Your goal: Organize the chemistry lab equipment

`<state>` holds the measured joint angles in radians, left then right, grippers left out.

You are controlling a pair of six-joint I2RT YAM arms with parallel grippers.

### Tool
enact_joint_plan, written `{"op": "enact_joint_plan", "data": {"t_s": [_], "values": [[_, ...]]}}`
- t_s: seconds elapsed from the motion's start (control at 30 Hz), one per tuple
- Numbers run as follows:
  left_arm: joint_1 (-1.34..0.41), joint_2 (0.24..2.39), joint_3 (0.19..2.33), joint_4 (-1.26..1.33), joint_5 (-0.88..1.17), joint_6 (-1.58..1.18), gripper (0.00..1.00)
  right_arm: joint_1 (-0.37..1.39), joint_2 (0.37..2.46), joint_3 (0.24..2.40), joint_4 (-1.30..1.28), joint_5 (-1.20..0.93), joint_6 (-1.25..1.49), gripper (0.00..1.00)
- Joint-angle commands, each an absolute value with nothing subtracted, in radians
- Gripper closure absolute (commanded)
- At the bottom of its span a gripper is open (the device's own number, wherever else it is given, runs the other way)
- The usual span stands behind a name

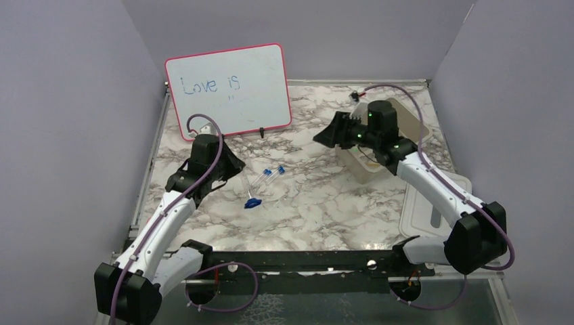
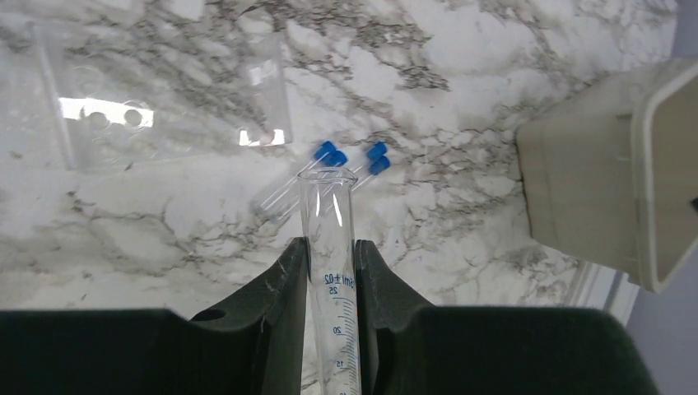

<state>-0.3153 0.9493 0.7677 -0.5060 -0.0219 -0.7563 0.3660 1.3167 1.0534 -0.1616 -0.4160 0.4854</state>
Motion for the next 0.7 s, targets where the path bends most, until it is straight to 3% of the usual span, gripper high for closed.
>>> {"op": "enact_joint_plan", "data": {"t_s": [0.0,0.23,0.67], "values": [[-0.311,0.969,0.815,-0.321,0.215,-0.671,0.95,0.512,1.343,0.992,0.099,-0.545,0.609,0.35],[-0.313,0.975,0.799,-0.066,0.403,-0.737,0.95,0.647,1.416,0.944,0.341,-0.546,0.799,0.29],[-0.314,0.934,0.749,0.102,0.425,-0.789,0.95,0.764,1.589,1.018,0.500,-0.581,0.945,0.31]]}}
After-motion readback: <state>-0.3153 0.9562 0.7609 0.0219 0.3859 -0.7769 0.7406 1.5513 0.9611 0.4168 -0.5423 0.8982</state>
